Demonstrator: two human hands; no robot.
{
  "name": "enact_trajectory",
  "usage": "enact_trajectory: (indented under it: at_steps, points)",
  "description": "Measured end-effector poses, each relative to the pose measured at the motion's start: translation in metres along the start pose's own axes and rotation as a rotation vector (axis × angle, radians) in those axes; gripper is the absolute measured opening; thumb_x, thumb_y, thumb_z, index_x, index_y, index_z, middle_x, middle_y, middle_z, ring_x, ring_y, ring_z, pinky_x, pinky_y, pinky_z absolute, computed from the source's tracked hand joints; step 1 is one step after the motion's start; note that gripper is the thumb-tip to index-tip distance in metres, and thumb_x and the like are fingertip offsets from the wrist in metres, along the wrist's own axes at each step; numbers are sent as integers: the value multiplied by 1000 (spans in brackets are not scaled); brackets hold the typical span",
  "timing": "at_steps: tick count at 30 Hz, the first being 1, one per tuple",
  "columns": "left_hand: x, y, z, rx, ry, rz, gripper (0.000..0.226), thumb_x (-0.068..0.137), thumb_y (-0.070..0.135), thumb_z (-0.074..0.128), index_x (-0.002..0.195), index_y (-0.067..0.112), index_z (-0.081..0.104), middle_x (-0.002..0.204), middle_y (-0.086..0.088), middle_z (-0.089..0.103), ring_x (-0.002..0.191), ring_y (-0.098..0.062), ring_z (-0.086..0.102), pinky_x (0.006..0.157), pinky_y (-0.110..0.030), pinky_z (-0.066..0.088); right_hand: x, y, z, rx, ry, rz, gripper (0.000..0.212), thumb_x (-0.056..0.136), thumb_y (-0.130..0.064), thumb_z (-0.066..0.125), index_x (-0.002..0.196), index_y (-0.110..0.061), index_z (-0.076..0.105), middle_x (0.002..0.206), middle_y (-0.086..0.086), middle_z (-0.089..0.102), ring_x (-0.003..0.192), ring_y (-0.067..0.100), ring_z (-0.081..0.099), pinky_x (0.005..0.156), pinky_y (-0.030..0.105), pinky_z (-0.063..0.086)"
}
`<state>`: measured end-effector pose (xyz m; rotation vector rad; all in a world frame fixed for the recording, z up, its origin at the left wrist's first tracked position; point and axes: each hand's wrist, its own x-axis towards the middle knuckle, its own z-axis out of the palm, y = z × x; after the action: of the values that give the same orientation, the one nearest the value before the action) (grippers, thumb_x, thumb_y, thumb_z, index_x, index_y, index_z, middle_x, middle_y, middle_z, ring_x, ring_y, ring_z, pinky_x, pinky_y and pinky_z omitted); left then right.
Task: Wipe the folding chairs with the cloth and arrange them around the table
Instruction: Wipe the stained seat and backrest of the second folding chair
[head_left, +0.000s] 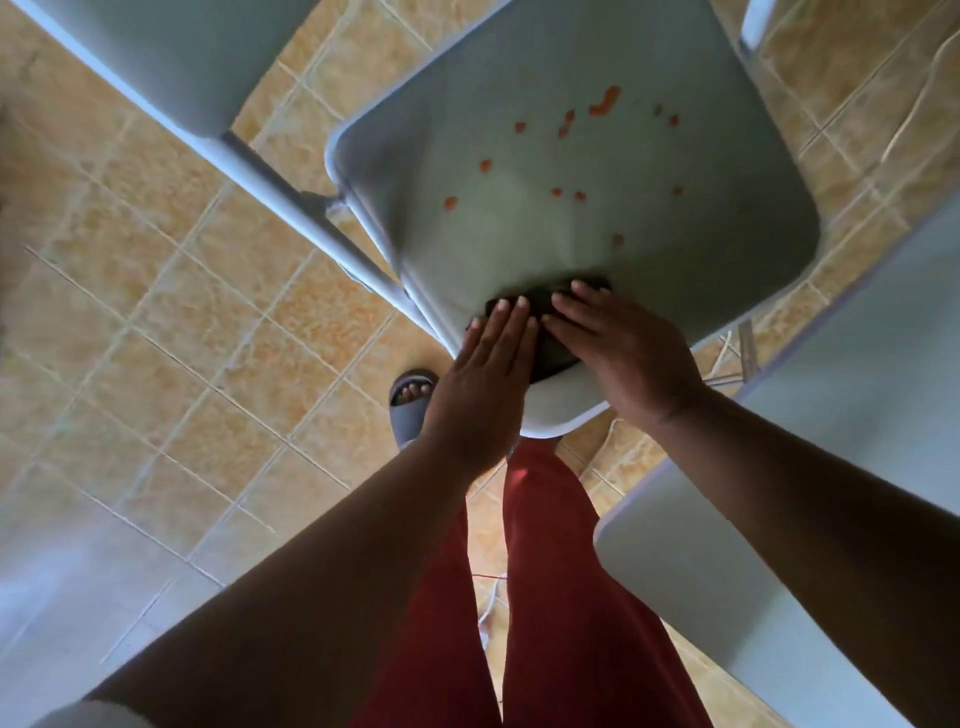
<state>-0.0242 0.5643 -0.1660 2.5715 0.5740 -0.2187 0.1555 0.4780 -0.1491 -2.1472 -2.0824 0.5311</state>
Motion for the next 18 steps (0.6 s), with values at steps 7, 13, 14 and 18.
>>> enact_trajectory:
  at_steps: [7,13,14,18]
  points:
    - [-17,24,5,-2,-96,48,72,92,30,59,150,0,28,159,-18,24,148,-32,18,120,-46,23,-38,18,-9,11,-63,-35,53,102,-15,15,122,-5,64,131,15,60,128,36,49,101,51,43]
    - [-8,5,-5,-71,-46,-144,80,98,58,30,152,0,17,162,-17,9,151,-28,1,123,-43,10,-21,10,1,-66,-118,-136,44,103,-18,24,133,-15,55,139,14,53,133,38,41,109,57,29]
    - [-6,1,-7,-82,-35,-146,81,98,60,25,152,0,17,162,-18,10,151,-29,2,123,-45,12,-16,11,-1,-36,-107,-147,44,102,-18,24,130,-14,58,135,14,57,128,38,48,107,56,33]
    - [9,-7,-9,-90,-11,-167,84,97,61,19,151,-3,19,161,-21,11,151,-32,5,122,-48,14,19,45,-35,105,36,19,50,92,-5,27,129,-12,60,126,16,62,116,36,58,99,44,45]
